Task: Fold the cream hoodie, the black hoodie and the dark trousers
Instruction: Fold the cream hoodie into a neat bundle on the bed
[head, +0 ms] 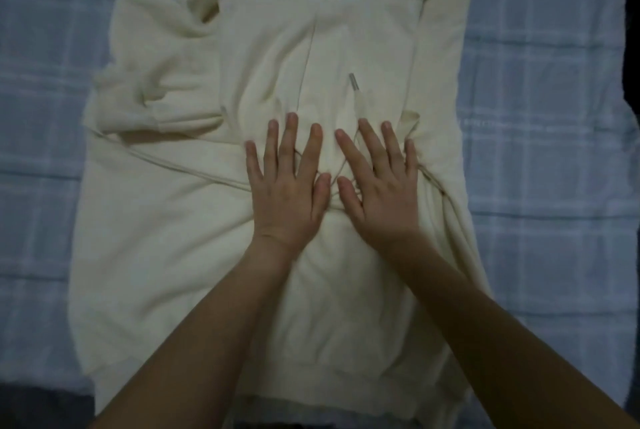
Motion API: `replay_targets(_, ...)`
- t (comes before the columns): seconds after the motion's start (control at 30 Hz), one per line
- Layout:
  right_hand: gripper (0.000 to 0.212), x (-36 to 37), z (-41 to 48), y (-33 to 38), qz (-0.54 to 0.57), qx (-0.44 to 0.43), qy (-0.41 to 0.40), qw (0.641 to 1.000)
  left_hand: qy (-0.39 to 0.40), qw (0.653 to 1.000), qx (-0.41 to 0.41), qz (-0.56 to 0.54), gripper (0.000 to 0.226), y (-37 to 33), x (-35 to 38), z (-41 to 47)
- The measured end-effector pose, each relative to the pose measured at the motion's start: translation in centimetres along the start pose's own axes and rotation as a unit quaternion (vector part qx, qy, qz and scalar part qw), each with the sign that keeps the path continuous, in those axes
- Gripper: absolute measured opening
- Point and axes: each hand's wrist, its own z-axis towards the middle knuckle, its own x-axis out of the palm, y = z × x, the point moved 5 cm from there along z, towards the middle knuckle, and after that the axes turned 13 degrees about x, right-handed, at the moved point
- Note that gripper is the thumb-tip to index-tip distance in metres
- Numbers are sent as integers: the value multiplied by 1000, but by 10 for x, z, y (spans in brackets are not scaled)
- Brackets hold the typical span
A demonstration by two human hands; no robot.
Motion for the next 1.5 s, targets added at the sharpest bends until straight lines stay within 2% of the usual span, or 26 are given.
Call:
replay_targets(0.23, 55, -2, -4, 2, -19, 21, -4, 1000, 9, 1000, -11, -7, 59, 0, -3, -1)
replay_targets(0.4, 57, -18, -36, 28, 34, 97, 16, 995, 38, 994, 7, -99, 60, -1, -35, -20)
replay_targets(0.53, 56, -24, -136, 58, 61, 102, 44, 992, 63, 994, 28, -90, 58, 10, -59, -114)
replay_targets(0.63, 53, -10, -209, 72, 5, 70, 60, 996, 116, 991, 42, -44, 56, 16, -54, -200)
replay_targets(0.73, 54, 10, -245, 71, -60, 46, 67, 995, 138, 987, 76, -1, 56, 18, -44, -248)
replay_targets(0.9, 52, 8, -245, 77, -54, 57, 51, 996, 118, 990, 69, -21, 55, 18, -45, -246)
replay_targets(1.0, 44, -21, -266, 86, 100, 87, 24, 991, 28, 989, 57, -132, 45, 11, -72, -261)
replay_targets(1.07, 37, -37, -290, 92, 257, 154, 31, 954, -49, 969, 5, -243, 37, 4, -92, -280)
replay_targets(1.1, 35, -38, -301, 94, 330, 210, 50, 919, -67, 949, -45, -305, 35, -1, -96, -290)
replay_targets(1.13, 33, -35, -310, 95, 391, 274, 74, 875, -71, 918, -111, -375, 35, -5, -95, -299)
replay_targets(1.2, 32, -22, -322, 89, 468, 380, 104, 791, -71, 817, -258, -511, 36, -9, -84, -312)
replay_targets(1.23, 32, -17, -323, 85, 486, 408, 108, 765, -78, 767, -315, -553, 36, -7, -77, -316)
replay_targets(1.27, 33, -13, -323, 82, 503, 424, 106, 745, -87, 742, -348, -566, 35, -4, -73, -319)
replay_targets(1.4, 42, -12, -313, 76, 575, 455, 84, 675, -111, 710, -384, -580, 32, 2, -70, -324)
replay_targets(1.5, 52, -16, -308, 76, 601, 469, 57, 645, -125, 703, -392, -580, 42, 5, -72, -325)
